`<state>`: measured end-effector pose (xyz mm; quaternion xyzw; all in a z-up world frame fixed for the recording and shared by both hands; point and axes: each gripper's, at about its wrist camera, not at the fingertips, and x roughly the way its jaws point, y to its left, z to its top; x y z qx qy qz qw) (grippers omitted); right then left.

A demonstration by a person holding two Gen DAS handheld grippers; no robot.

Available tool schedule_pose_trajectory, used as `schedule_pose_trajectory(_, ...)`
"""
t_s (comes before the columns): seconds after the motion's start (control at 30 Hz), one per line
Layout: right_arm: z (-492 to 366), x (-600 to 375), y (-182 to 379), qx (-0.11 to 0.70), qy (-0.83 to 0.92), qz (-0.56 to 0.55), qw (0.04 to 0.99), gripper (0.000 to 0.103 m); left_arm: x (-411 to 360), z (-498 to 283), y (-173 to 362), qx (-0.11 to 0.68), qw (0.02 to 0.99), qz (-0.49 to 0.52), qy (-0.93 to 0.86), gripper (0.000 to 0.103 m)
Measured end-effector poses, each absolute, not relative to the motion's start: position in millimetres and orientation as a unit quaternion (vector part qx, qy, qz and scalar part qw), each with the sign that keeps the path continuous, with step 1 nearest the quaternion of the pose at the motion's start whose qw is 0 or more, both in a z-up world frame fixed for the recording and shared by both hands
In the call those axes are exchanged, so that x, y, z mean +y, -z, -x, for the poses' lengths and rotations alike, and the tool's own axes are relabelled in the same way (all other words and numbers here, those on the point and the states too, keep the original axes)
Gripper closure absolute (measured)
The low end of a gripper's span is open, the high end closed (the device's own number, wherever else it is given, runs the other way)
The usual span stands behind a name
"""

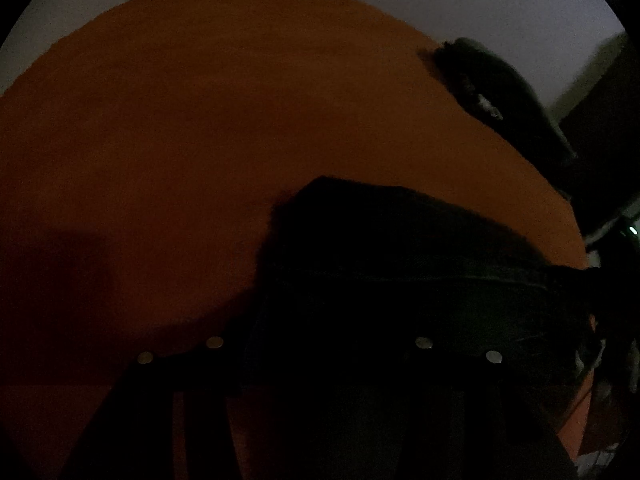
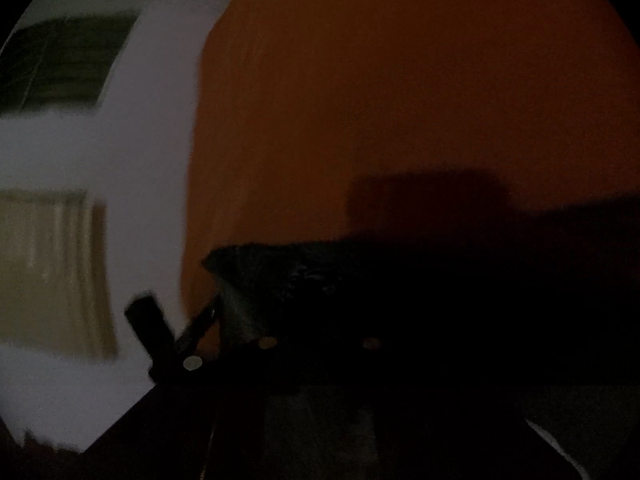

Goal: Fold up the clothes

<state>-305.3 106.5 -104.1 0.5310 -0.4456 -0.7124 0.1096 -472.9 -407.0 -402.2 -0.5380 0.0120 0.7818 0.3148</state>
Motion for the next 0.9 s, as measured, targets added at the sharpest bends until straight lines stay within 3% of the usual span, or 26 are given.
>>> schedule_pose_trajectory(0.13,303.4,117.8,116.6,-0.464,0.704,-0.527,0.110,0.094,-395.3,468.5,401.0,0.036,0.311,0.532,-0.787,0.051)
schedule_pose_trajectory(0.3,300.7,133.0,130.5,-0.484,0.694,-0.522,0.112,0.092,-399.8,474.4,394.1,0.010,0.327,0.541,-0.775,0.052)
schedule_pose_trajectory(0.33,298.2,136.0,126.6,-0.477,0.698,-0.522,0.115,0.089,-400.7,474.5,391.2,0.009,0.331,0.541,-0.773,0.052)
schedule_pose_trajectory(0.4,287.9,130.6,112.1,-0.449,0.718,-0.518,0.121,0.072,-400.6,476.3,386.3,0.008,0.341,0.538,-0.771,0.052)
schedule_pose_trajectory(0.6,256.8,114.6,68.7,-0.363,0.772,-0.503,0.139,0.072,-379.7,470.2,399.9,0.048,0.352,0.549,-0.757,0.052)
schedule_pose_trajectory(0.63,251.6,111.9,61.5,-0.348,0.780,-0.500,0.141,0.075,-378.6,467.9,396.8,0.051,0.350,0.547,-0.759,0.052)
schedule_pose_trajectory(0.67,246.4,109.2,54.3,-0.333,0.788,-0.497,0.144,0.084,-378.0,465.4,393.0,0.053,0.348,0.544,-0.762,0.052)
schedule_pose_trajectory(0.9,209.2,86.0,8.8,-0.234,0.831,-0.475,0.168,0.078,-401.9,399.2,351.9,0.095,0.350,0.530,-0.767,0.052)
